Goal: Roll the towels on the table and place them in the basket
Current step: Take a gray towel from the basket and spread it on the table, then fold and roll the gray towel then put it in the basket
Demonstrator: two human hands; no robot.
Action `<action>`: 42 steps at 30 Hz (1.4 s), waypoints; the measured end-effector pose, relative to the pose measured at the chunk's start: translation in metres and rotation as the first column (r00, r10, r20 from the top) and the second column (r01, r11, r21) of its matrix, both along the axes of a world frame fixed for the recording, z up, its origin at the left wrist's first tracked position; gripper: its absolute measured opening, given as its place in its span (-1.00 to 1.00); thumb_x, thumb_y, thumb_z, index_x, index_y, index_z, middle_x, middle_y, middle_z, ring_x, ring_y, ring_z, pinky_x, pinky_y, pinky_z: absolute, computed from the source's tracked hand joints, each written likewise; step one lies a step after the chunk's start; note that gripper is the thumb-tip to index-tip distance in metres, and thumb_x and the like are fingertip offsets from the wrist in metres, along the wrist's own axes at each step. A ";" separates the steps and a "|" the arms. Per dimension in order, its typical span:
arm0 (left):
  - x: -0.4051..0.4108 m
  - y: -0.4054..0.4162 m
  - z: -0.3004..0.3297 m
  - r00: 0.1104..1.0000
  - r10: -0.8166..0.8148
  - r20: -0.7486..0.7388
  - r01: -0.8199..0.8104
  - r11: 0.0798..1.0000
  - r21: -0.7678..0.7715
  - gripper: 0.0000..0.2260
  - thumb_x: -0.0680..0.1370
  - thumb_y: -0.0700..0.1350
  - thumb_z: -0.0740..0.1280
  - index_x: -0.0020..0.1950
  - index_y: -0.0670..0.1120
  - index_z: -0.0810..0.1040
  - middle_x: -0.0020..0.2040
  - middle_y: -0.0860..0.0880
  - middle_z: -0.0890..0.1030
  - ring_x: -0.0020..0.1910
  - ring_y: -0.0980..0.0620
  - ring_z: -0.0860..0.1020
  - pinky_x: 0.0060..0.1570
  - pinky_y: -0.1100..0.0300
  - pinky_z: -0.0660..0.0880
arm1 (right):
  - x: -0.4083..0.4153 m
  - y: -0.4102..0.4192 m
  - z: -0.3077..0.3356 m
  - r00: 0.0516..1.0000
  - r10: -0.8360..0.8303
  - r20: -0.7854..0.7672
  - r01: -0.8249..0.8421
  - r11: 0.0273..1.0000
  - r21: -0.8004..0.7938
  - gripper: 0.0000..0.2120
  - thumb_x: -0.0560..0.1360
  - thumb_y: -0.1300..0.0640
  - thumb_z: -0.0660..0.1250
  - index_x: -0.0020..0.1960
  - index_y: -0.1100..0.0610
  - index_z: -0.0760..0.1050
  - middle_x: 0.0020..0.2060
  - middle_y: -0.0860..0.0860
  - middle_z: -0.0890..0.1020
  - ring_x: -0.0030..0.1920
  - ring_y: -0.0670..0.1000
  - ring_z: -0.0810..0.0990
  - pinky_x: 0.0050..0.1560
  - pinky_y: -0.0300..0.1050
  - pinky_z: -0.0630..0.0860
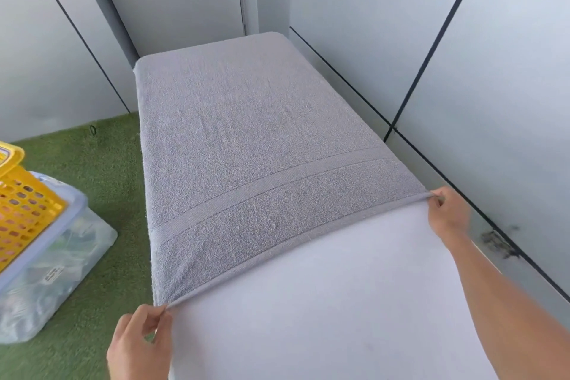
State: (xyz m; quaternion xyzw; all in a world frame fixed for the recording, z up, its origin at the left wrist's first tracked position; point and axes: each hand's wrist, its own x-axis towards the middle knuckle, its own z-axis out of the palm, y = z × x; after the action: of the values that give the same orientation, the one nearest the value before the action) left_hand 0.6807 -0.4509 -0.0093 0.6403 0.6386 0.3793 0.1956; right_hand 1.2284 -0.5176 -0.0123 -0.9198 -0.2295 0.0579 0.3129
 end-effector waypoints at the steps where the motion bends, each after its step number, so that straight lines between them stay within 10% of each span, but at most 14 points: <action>1: -0.001 -0.012 0.001 1.000 0.002 0.008 -0.002 1.000 -0.006 -0.96 0.34 -0.11 0.39 -0.30 -0.02 0.56 -0.34 0.01 0.52 -0.24 0.26 0.53 -0.19 0.51 0.34 | -0.001 -0.014 0.001 1.000 0.002 -0.003 -0.002 1.000 0.007 -0.84 0.57 0.27 0.17 0.03 0.18 0.51 -0.15 0.11 0.60 -0.02 0.25 0.55 -0.03 0.03 0.44; 12: -0.011 -0.166 -0.004 0.990 0.143 -0.005 -0.143 0.985 -0.096 -0.70 0.36 -0.32 0.51 -0.27 0.07 0.54 -0.29 0.00 0.52 -0.18 0.35 0.50 -0.16 0.60 0.28 | -0.023 -0.146 0.013 0.998 0.061 0.002 -0.061 0.998 -0.005 -0.86 0.57 0.32 0.17 0.05 0.29 0.49 -0.05 0.27 0.61 0.03 0.28 0.56 -0.06 0.00 0.37; 22: 0.001 -0.222 0.034 0.990 0.046 -0.135 -0.083 0.954 -0.287 -0.95 0.56 -0.20 0.33 -0.03 -0.07 0.56 -0.04 -0.03 0.43 -0.04 -0.07 0.49 -0.04 0.02 0.43 | -0.012 -0.206 0.031 0.941 0.328 -0.081 -0.337 0.924 -0.179 -0.73 0.55 0.29 0.25 0.25 0.25 0.47 0.13 0.23 0.60 0.15 0.23 0.55 0.10 0.00 0.41; 30: 0.053 -0.218 0.033 0.859 -0.218 -0.463 0.088 0.954 -0.285 -0.65 0.33 -0.37 0.51 -0.01 -0.03 0.60 -0.11 0.04 0.51 -0.14 0.03 0.48 -0.41 0.23 0.48 | -0.011 -0.205 0.036 0.758 0.648 0.081 -0.588 0.731 -0.346 -0.68 0.52 0.28 0.28 0.24 0.06 0.51 0.15 0.02 0.53 0.17 0.06 0.48 0.07 0.02 0.50; 42: 0.059 -0.212 0.039 0.875 -0.110 -0.471 -0.040 0.954 -0.298 -0.70 0.46 -0.47 0.29 -0.02 -0.11 0.62 -0.10 0.01 0.58 -0.10 -0.01 0.53 -0.21 0.16 0.45 | 0.008 -0.200 0.038 0.689 0.714 0.120 -0.659 0.687 -0.307 -0.91 0.52 0.29 0.32 -0.02 0.15 0.57 -0.07 0.04 0.56 -0.04 0.10 0.45 -0.04 0.01 0.46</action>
State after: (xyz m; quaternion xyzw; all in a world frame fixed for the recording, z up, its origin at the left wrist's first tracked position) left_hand 0.7398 -0.6625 0.0298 0.6890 0.7052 0.1034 0.1316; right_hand 1.2360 -0.7181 0.0258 -0.7960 -0.5848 0.0919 0.1260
